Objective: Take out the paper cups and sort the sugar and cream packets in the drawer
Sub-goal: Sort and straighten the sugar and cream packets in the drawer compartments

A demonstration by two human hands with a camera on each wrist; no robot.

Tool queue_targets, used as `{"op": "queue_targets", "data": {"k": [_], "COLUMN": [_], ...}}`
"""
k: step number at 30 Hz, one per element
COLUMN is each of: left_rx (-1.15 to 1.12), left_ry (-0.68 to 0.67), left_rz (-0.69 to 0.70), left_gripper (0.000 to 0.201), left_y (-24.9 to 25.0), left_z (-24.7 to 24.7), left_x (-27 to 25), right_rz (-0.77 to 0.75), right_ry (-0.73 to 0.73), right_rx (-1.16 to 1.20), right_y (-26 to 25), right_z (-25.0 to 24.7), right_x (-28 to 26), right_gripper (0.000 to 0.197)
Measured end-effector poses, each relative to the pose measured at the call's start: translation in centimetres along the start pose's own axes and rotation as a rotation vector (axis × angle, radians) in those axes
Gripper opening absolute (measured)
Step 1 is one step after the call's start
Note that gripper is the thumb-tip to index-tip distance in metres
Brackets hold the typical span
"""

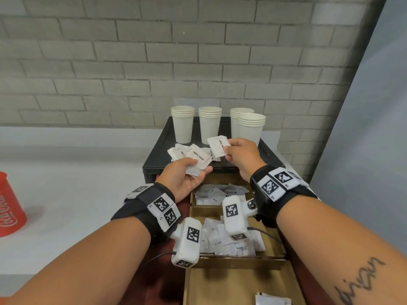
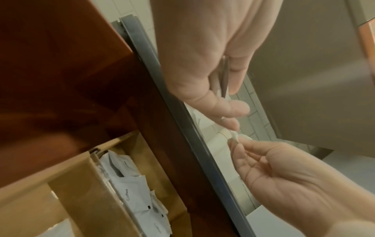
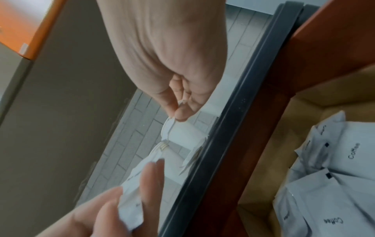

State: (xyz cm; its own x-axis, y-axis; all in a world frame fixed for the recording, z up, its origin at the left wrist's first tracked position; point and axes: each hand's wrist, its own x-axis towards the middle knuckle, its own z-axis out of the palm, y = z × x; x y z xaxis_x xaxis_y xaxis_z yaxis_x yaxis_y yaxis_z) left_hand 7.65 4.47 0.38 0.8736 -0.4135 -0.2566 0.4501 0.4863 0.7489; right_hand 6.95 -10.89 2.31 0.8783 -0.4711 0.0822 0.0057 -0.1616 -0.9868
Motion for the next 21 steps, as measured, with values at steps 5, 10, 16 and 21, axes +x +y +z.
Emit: {"op": "queue_targets", "data": {"k": [5,10,16,21], "left_rx": [0.006,0.065,0.101,0.069], "left_ry": [0.064,0.083,0.045,0.094], "left_rz": [0.012,0.015,0.040,0.057], "left_gripper": [0.035,0.040,0.022,0.038], "left_y": [0.5,0.8,0.9,1.4], "left_z": [-0.5,-0.9,0.0,-0.5], "left_x": [0.5,1.3,1.3,1.6], "right_rz": [0.125,-0.167,-0.175,-0.036], "right_ry": [-0.085,-0.145,-0.142,-0.135], "right_rx": [-0.367,-0.530,-0.307,-0.271], "right_y": [-0.4,-0.3,-0.1,-0.4], "right_z": [0.6,2.0,3.2,2.7], "right_x": [0.9,0.2,1.0,1.9], "right_gripper": [0.032,0.029,0.029,0.030]}}
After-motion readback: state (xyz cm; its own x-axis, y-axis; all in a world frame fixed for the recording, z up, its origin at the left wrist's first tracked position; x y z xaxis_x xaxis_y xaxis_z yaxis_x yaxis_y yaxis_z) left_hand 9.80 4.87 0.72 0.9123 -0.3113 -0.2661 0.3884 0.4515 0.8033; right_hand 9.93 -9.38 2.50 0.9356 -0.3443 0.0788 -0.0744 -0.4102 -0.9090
